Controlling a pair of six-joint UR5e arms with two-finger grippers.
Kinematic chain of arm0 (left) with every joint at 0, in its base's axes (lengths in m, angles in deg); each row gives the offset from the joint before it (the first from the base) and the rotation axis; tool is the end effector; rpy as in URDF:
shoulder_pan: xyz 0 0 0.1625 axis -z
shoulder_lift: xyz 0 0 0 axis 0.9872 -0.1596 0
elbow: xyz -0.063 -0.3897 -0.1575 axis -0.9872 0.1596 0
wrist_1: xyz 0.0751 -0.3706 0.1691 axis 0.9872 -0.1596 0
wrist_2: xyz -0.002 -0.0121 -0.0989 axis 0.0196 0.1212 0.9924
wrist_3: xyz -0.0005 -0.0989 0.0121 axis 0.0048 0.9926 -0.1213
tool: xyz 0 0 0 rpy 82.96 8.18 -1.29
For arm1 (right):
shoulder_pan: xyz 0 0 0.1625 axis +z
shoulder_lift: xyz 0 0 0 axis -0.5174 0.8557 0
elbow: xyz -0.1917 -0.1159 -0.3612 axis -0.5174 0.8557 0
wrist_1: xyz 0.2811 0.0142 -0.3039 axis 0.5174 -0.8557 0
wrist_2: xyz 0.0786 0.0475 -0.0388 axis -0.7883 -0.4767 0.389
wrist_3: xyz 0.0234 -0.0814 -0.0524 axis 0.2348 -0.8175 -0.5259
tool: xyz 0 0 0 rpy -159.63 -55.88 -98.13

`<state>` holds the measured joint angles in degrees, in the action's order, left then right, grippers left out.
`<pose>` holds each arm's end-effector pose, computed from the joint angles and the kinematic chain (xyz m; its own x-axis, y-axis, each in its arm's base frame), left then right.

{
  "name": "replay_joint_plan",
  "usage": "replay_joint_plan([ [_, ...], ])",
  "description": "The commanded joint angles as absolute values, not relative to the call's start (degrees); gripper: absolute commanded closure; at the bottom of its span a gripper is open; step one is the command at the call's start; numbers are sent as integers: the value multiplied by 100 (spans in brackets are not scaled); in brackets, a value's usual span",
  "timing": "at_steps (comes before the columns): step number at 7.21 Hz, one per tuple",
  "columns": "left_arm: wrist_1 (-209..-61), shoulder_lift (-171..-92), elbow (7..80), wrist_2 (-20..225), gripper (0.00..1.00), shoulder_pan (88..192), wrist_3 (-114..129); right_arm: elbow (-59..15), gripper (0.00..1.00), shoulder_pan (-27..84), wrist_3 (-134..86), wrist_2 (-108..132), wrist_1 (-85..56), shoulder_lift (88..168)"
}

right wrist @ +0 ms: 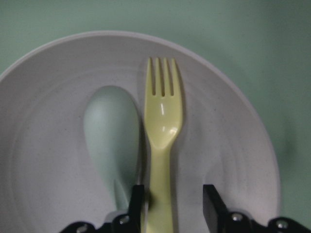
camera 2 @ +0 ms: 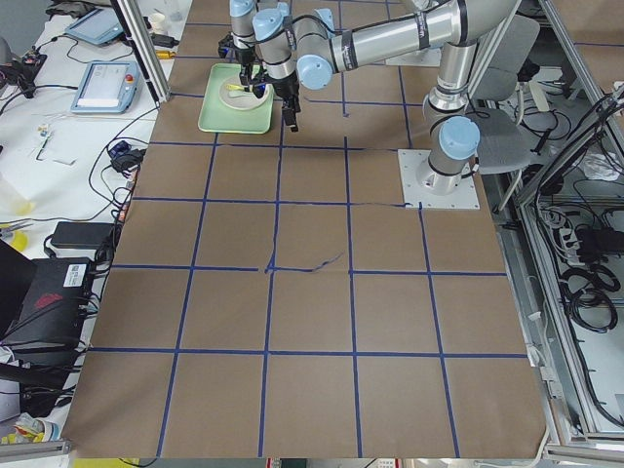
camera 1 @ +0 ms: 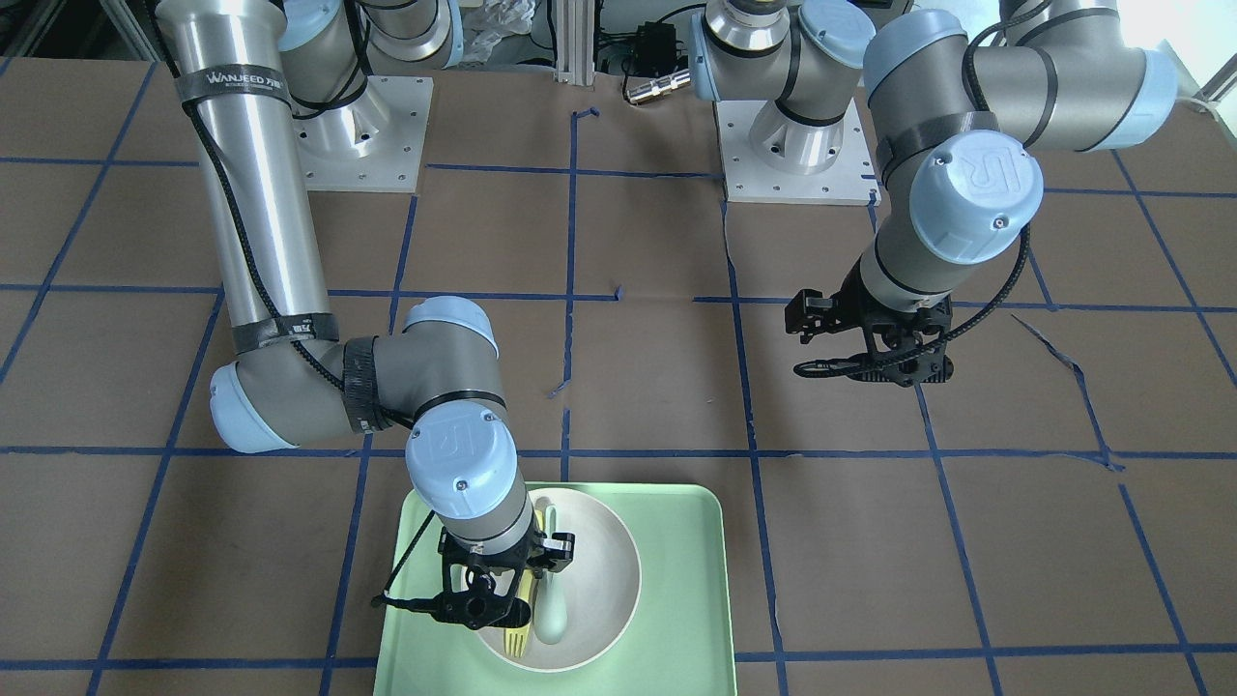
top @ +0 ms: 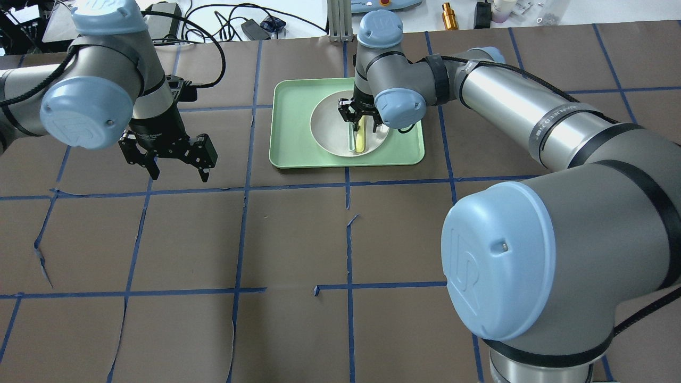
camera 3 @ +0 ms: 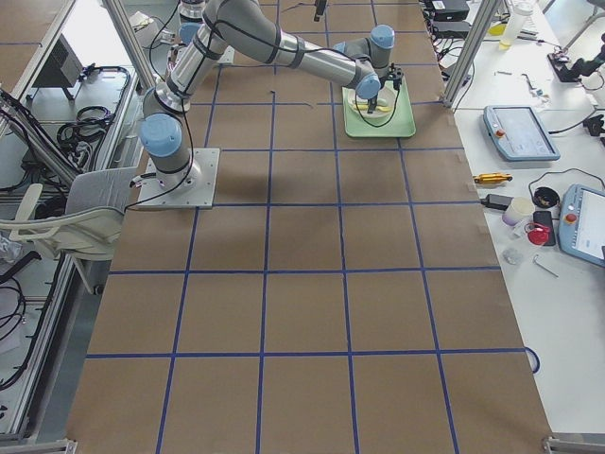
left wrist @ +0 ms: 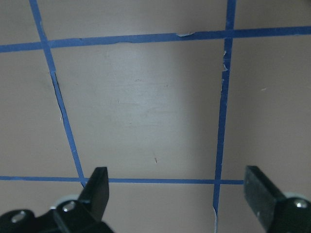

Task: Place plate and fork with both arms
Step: 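Lift the yellow fork with the right gripper and move it beside the plate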

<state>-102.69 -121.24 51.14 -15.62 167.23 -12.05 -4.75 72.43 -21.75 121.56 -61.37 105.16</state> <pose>-0.0887 -0.5265 0.3433 -0.9942 0.0461 -0.0972 0.0238 0.9754 0.2191 0.3092 -0.6878 0.1933 -0.9932 0.0849 -0.0796 0.0897 0.9942 -0.0590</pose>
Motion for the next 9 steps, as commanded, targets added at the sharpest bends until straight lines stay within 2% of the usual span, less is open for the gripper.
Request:
replay_joint_plan([
  [1,-10269,-12125,5114,-1569,0,16721,-1207,-475,100,7238,-2291,12156,-6060,10557],
  [4,-10269,-12125,5114,-1578,0,16608,-1242,-475,100,7238,-1986,12156,-5893,10706],
  [7,-10260,-12107,5070,-1587,0,16607,-1234,-484,100,7107,-2254,12548,-5499,11338],
  [9,-10269,-12107,5104,-1578,0,16616,-1199,-528,100,6887,-2669,12703,-5488,11261],
])
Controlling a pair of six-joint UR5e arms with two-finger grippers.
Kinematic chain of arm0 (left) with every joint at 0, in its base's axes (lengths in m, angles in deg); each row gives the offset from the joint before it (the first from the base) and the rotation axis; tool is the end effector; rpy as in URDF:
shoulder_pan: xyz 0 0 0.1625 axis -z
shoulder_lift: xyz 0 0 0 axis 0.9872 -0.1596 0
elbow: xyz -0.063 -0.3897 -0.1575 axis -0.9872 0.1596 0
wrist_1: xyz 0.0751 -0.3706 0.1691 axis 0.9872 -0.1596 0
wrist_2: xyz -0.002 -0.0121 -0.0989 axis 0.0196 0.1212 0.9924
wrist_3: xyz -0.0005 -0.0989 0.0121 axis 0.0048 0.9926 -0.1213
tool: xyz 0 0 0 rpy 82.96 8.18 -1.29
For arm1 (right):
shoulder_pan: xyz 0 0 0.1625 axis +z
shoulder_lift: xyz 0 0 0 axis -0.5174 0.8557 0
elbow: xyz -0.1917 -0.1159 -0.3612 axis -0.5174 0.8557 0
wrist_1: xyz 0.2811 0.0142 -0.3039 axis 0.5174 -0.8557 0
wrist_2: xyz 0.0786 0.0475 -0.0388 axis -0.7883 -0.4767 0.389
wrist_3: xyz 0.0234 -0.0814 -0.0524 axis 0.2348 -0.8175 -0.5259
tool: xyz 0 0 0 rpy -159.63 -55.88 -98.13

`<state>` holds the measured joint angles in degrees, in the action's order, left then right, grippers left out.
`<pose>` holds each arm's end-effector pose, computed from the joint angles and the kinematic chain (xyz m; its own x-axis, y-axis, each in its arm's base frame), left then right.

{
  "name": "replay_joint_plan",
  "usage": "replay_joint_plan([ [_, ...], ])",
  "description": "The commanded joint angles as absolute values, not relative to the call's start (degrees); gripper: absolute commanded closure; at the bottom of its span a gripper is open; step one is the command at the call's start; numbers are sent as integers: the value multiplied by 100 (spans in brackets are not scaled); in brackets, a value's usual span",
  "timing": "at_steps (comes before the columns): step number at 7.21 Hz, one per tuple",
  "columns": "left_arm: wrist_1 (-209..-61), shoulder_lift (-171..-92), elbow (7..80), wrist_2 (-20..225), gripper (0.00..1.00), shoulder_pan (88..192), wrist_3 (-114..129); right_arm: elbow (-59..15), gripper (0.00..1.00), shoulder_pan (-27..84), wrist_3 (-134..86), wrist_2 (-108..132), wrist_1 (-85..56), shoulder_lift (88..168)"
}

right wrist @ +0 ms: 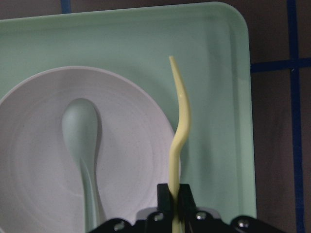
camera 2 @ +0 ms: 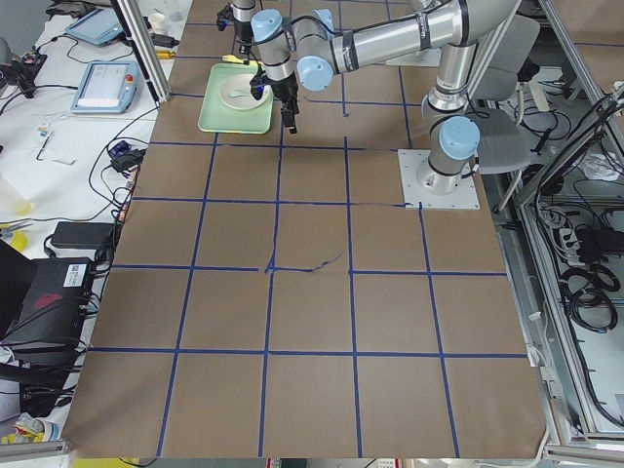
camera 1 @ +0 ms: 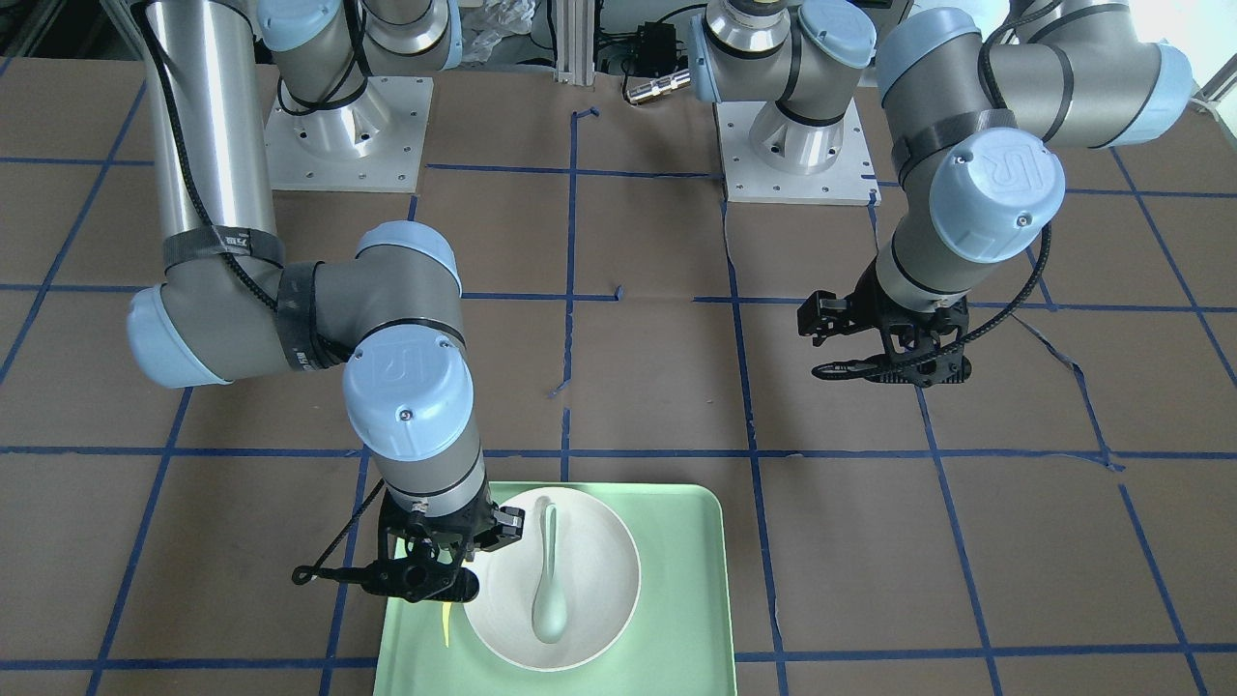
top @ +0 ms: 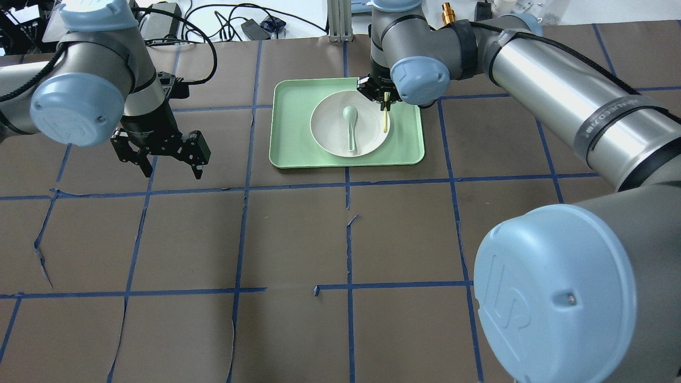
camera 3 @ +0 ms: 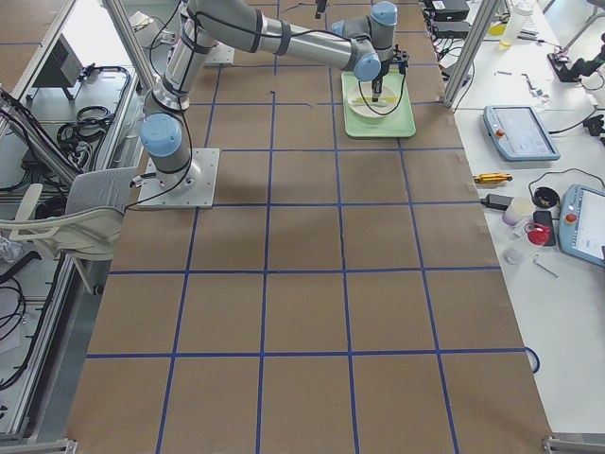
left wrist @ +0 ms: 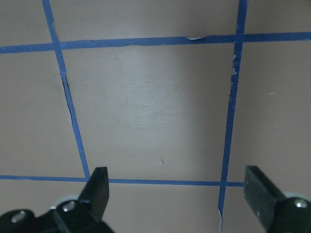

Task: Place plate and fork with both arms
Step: 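Lift the yellow fork with the right gripper and move it beside the plate, then lower the fork onto the tray beside the plate and open the right gripper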

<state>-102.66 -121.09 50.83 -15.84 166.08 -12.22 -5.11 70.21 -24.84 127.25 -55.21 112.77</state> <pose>-0.0777 -0.5290 0.3472 -0.9944 0.0290 -0.1012 0.0070 0.9774 0.2114 0.2686 -0.6808 0.2759 -0.9969 0.0775 0.0138 0.0756 0.9913 -0.1081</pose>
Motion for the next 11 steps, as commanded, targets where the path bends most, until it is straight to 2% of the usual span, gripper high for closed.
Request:
replay_joint_plan([
  [1,-10269,-12090,5105,-1561,0,16616,-1199,-572,100,6747,-2878,12153,-5497,11252],
  [3,-10269,-12090,5105,-1560,0,16607,-1199,-1027,100,6474,-3590,11885,-5567,11234],
  [8,-10269,-12090,5114,-1543,0,16616,-1137,-994,100,6288,-3802,11436,-6041,10865],
  [9,-10269,-12098,5114,-1534,0,16625,-1137,-1046,89,6288,-3820,11400,-6042,10865],
  [10,-10269,-12090,5105,-1525,0,16642,-1128,-1064,16,6288,-4090,11452,-6042,10865],
  [11,-10269,-12090,5105,-1525,0,16660,-1128,-1064,0,6288,-4180,11583,-6007,10926],
])
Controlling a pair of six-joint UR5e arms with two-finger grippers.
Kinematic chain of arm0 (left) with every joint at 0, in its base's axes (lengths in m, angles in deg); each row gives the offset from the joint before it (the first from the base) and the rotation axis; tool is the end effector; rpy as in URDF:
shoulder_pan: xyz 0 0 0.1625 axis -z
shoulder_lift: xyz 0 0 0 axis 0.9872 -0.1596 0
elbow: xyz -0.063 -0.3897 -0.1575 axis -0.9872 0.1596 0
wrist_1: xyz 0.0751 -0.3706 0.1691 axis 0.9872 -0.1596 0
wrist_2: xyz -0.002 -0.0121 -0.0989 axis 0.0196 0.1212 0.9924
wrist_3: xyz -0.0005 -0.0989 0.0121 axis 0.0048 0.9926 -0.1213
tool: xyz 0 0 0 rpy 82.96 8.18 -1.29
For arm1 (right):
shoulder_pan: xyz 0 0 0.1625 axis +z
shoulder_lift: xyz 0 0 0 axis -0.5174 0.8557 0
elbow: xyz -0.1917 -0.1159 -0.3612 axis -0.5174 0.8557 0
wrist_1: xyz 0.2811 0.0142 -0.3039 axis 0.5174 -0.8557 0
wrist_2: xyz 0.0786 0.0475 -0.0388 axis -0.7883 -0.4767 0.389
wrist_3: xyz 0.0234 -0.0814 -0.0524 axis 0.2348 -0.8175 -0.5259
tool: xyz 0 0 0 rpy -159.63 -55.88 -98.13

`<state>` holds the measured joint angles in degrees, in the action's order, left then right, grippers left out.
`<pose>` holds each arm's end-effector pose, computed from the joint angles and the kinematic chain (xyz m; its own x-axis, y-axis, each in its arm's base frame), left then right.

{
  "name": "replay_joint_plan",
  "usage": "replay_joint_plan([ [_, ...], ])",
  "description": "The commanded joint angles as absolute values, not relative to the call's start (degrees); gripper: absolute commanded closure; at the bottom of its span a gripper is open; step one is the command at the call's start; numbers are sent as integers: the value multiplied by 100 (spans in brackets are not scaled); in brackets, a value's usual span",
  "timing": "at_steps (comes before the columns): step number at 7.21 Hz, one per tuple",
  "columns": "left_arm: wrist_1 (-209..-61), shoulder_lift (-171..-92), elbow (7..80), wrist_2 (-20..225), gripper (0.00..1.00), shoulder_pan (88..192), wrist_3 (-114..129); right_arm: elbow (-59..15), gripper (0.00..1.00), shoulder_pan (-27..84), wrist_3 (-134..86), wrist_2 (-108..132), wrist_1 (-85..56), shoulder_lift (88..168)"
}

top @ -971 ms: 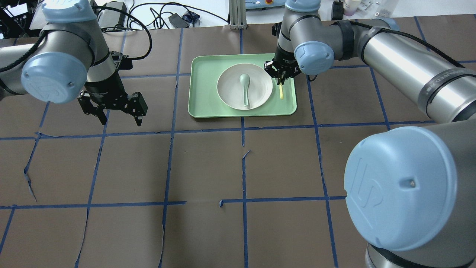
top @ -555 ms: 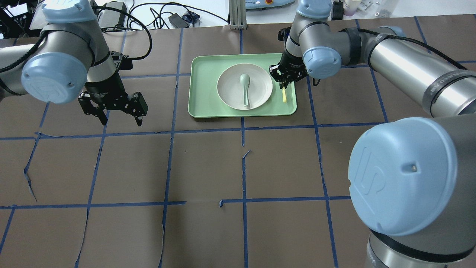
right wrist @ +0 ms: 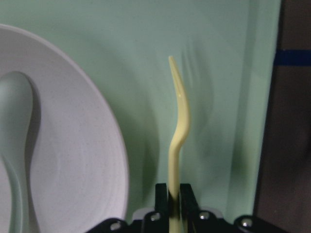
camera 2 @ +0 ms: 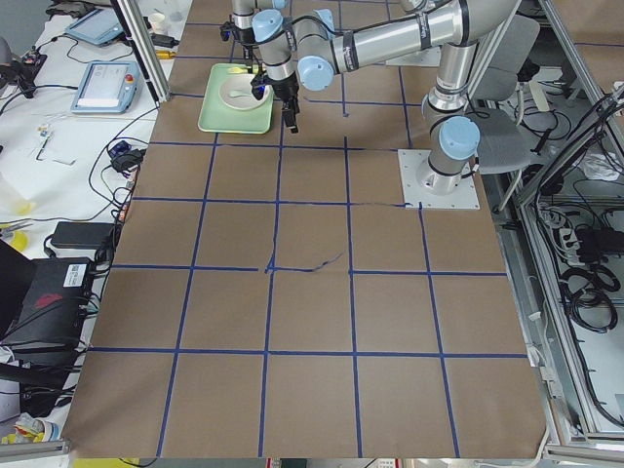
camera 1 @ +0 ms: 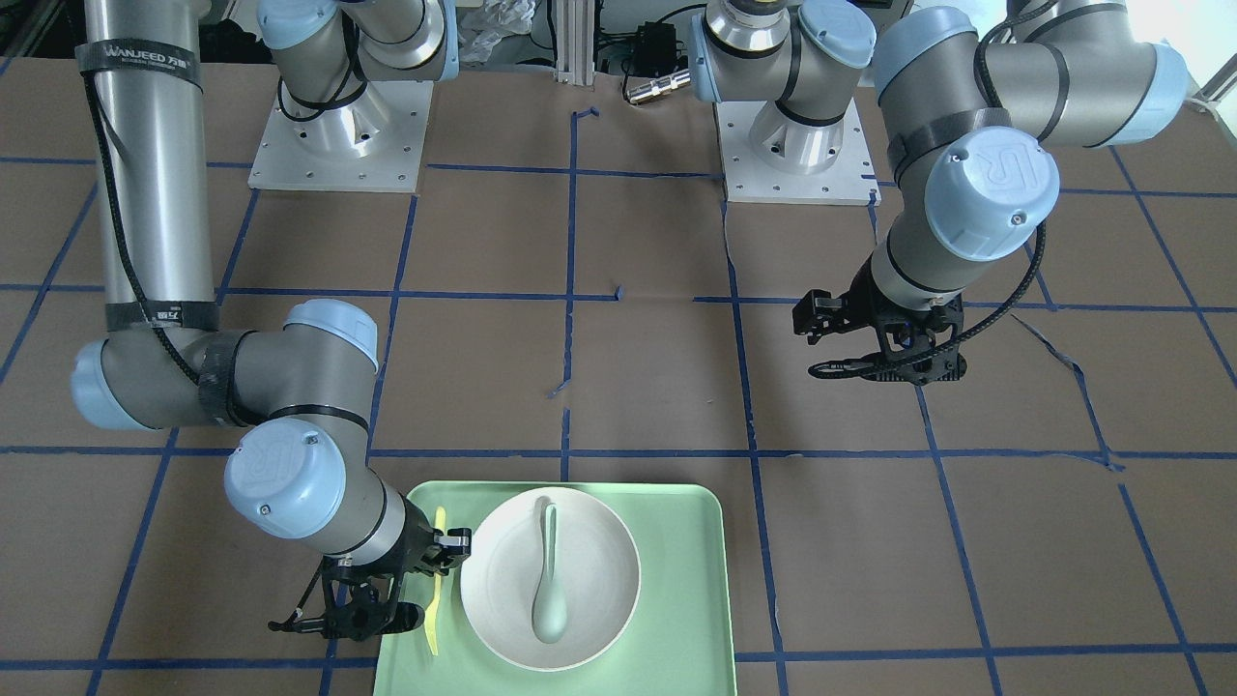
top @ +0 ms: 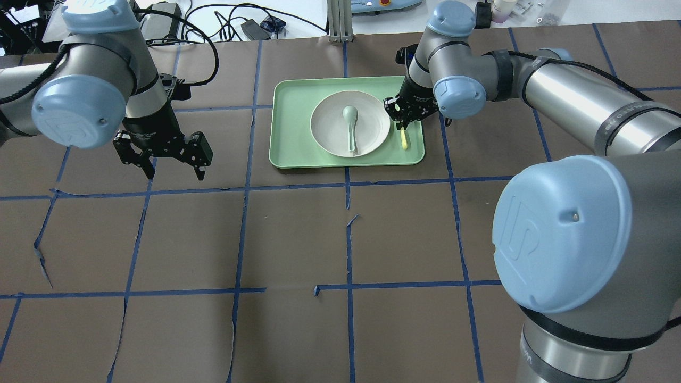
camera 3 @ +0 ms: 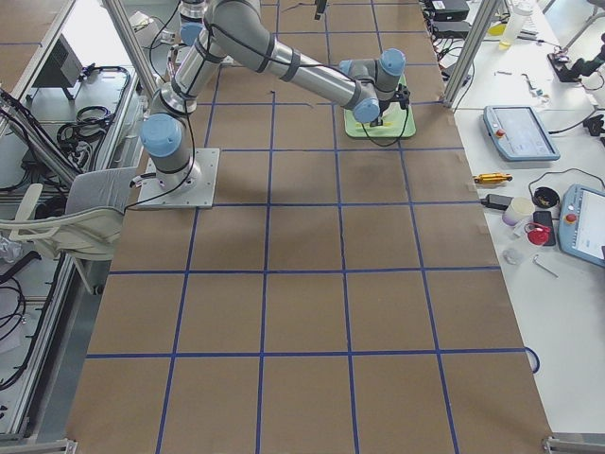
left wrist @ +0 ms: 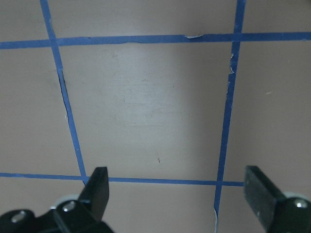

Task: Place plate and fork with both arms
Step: 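Lower the fork onto the tray beside the plate and open the right gripper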

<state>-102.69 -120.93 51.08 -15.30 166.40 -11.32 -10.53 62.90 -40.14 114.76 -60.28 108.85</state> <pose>-0.0817 -0.5270 0.3466 -0.9953 0.0174 -0.0952 -0.0031 0.9775 0.2111 0.2005 -0.6958 0.1945 -0.9823 -0.0681 -0.1746 -0.0648 0.9976 -0.0250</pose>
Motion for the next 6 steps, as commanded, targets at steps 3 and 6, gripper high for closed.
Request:
replay_joint_plan([
  [3,-10269,-12011,5043,-1517,0,16704,-1120,-1073,0,6288,-4093,11838,-4934,11783],
  [6,-10330,-11546,5035,-1210,0,16940,-788,-1082,0,6262,-4181,12393,-3191,13031],
])
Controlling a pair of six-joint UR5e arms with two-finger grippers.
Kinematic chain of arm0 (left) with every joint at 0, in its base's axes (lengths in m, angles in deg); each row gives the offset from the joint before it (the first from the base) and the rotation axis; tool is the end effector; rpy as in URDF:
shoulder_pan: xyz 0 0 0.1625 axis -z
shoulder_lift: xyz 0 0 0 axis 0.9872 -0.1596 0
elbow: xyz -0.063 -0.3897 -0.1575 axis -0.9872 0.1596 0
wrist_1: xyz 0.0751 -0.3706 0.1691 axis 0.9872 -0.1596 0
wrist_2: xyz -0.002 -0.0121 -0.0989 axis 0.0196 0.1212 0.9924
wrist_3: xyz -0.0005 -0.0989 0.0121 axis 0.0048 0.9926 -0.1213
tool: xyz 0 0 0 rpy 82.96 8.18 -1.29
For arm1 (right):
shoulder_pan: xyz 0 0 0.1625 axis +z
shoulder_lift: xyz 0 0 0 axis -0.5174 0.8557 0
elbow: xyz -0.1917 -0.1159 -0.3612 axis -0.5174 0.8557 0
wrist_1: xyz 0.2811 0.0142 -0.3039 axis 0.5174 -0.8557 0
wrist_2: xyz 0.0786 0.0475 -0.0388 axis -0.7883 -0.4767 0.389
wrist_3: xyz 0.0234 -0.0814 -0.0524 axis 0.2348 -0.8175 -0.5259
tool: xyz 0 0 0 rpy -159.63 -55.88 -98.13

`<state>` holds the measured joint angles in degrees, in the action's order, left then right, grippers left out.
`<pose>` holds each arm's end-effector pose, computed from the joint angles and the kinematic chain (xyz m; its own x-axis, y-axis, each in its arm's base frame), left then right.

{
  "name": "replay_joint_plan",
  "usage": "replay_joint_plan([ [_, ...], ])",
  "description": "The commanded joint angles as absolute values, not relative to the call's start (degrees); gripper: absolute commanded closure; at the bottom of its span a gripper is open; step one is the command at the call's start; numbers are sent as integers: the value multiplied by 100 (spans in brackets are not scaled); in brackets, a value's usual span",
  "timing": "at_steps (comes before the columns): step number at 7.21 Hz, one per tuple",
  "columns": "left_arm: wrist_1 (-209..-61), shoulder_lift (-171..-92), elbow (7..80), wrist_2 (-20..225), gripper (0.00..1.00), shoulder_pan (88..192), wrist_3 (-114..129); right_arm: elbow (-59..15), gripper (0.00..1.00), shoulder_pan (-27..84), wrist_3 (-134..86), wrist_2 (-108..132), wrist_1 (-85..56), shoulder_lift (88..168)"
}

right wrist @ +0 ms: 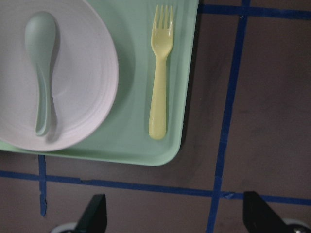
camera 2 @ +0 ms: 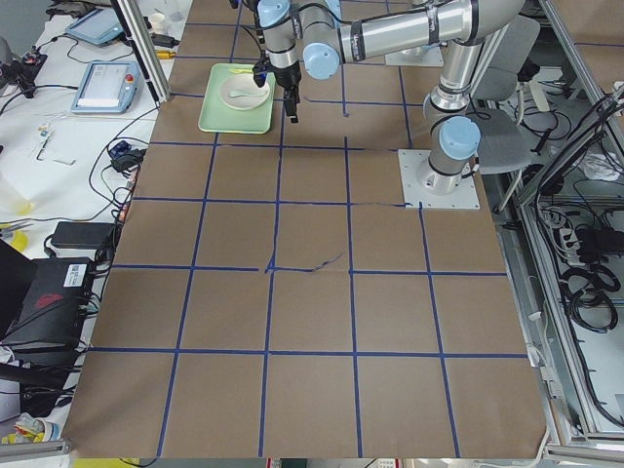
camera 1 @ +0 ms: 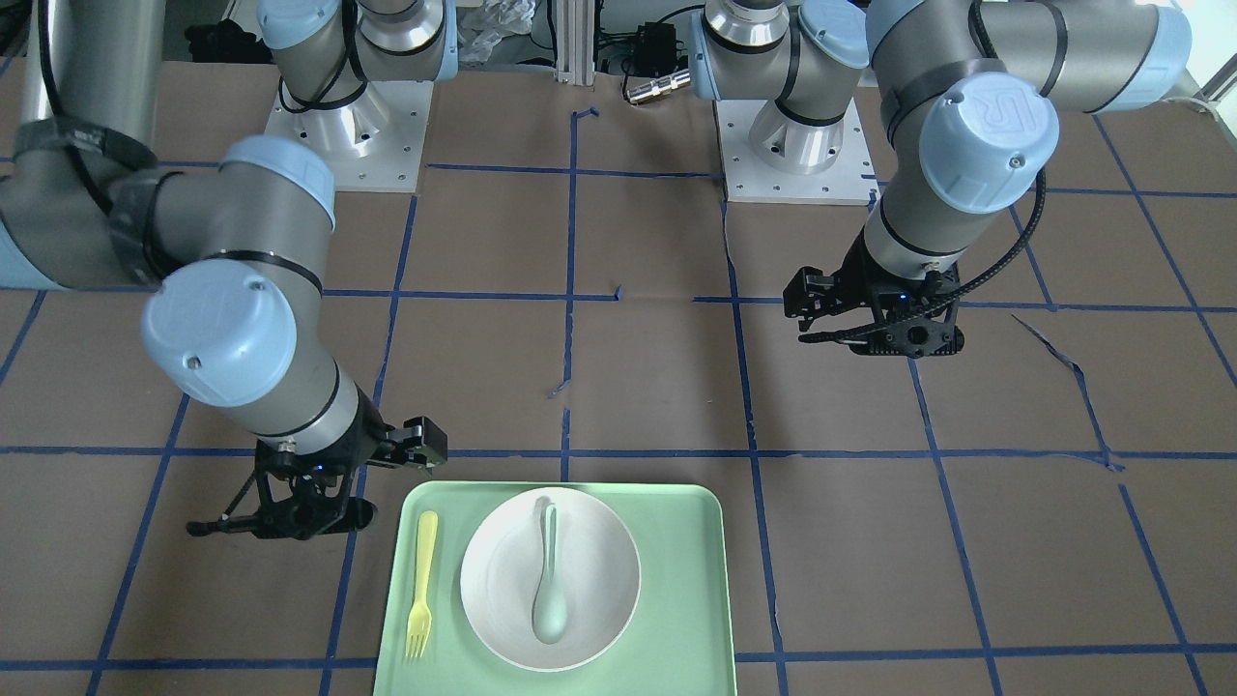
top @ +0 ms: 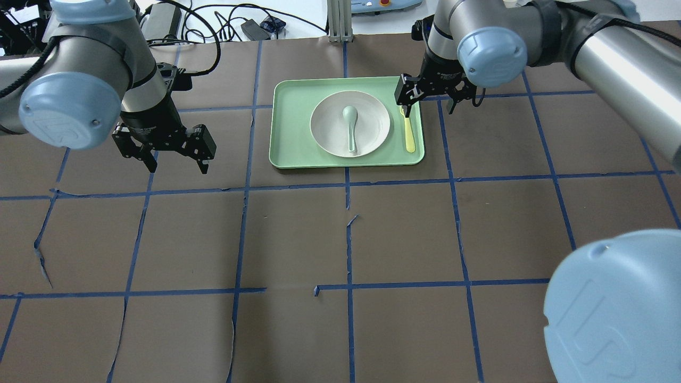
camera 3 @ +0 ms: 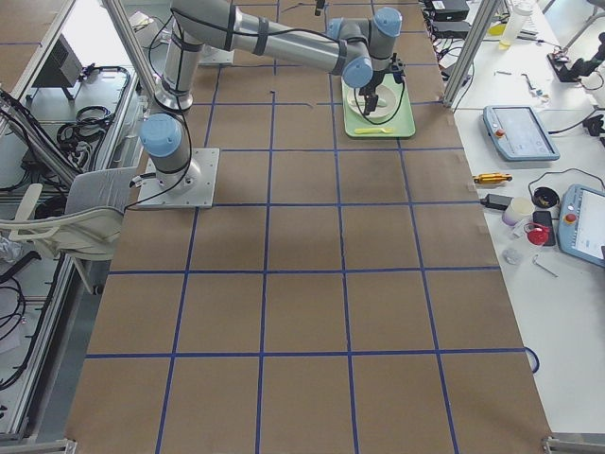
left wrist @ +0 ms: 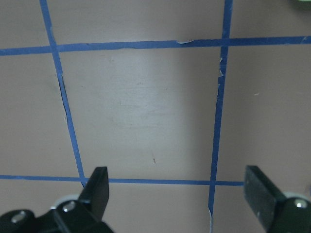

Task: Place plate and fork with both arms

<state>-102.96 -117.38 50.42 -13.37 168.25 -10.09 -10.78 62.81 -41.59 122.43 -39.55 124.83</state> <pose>-0.1025 -0.5136 0.3830 -0.9973 0.0169 -0.0713 0.0068 0.9902 0.1397 0.1815 -0.6295 0.3447 -0.9954 -0.0857 -0.0426 -0.0882 0.9943 0.0604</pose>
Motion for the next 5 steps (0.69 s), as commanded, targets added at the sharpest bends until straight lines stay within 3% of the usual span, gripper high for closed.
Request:
replay_joint_plan([
  [1,-10331,-11475,5034,-1191,0,17115,-429,-1082,0,6236,-4163,12454,-2707,13375],
  [5,-10566,-11307,4754,-1183,0,17372,-258,-1073,0,6306,-3734,12543,-1972,14143],
])
